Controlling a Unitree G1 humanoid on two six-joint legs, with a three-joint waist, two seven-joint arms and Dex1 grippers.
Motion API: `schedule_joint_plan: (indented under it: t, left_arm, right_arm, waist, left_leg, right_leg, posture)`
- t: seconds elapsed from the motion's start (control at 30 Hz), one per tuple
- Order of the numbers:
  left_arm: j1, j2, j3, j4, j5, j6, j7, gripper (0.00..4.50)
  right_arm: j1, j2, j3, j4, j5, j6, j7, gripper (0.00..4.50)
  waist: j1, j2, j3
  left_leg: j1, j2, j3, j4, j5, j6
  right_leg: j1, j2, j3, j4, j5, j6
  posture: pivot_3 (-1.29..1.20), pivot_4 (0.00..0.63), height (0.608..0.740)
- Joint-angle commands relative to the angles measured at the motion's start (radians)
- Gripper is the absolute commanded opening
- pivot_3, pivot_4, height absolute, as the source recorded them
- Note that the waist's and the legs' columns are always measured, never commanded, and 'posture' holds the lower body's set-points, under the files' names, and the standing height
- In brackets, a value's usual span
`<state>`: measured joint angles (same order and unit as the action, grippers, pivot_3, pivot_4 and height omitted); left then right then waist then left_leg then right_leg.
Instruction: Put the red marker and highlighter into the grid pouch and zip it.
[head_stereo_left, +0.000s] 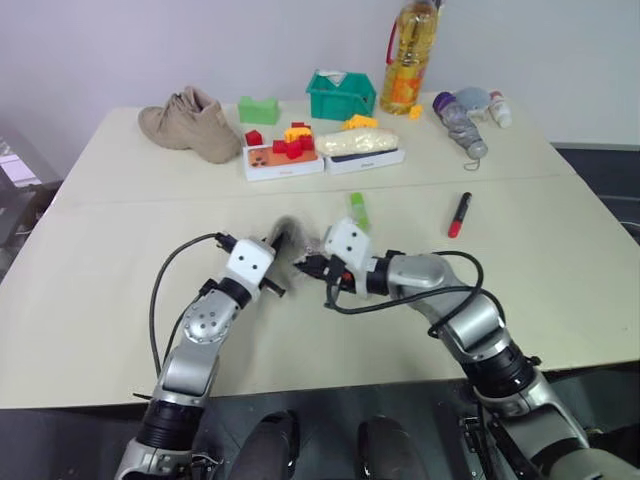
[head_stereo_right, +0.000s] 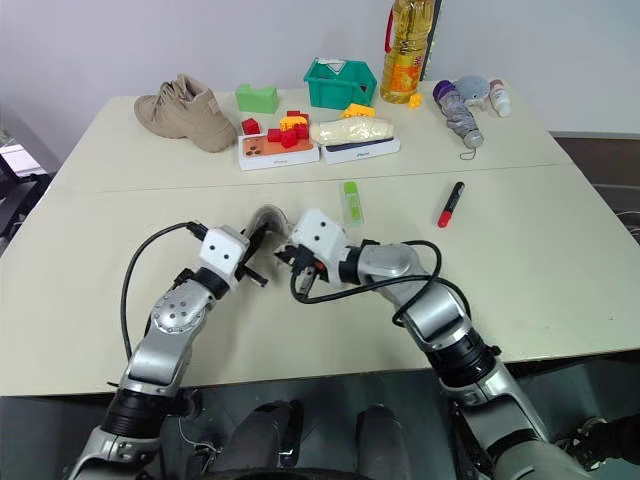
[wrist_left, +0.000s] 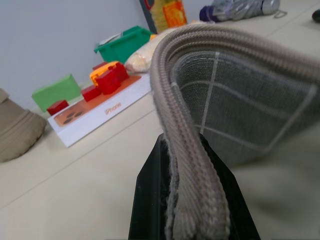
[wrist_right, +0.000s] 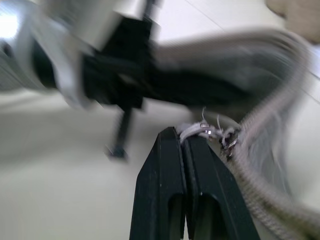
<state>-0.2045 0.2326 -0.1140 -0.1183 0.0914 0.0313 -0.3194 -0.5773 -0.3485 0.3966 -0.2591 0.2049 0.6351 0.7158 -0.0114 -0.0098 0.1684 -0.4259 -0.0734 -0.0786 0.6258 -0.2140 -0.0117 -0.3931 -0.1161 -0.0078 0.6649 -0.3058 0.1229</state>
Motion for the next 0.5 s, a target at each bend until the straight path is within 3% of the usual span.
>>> schedule_joint_plan:
  t: [0.03, 0.3, 0.5]
  left_arm:
    - [0.018, 0.004, -0.038, -0.040, 0.003, -0.029, -0.022, 0.00]
    - [0.145, 0.099, 0.028, -0.149, -0.063, -0.064, -0.095, 0.00]
    - [0.180, 0.158, 0.006, -0.186, -0.075, -0.077, -0.160, 0.00]
  right_arm:
    - [-0.039, 0.015, 0.002, -0.036, -0.015, -0.005, -0.006, 0.06]
    - [-0.031, -0.049, -0.101, 0.012, -0.043, 0.018, -0.050, 0.06]
    - [-0.037, -0.061, -0.156, 0.051, -0.035, 0.064, -0.069, 0.06]
  waist:
    - [0.002, 0.000, 0.000]
    - [0.000, 0.000, 0.000]
    - [0.001, 0.000, 0.000]
  left_leg:
    - [0.000, 0.000, 0.000, 0.000, 0.000, 0.000]
    - [0.000, 0.000, 0.000, 0.000, 0.000, 0.000]
    - [0.000, 0.000, 0.000, 0.000, 0.000, 0.000]
  right_leg:
    - [0.000, 0.000, 0.000, 0.000, 0.000, 0.000]
    - [0.000, 0.000, 0.000, 0.000, 0.000, 0.000]
    - [0.000, -0.001, 0.000, 0.000, 0.000, 0.000]
  posture:
    - [0.00, 0.150, 0.739]
    - [0.00, 0.150, 0.739]
    - [0.00, 0.150, 0.739]
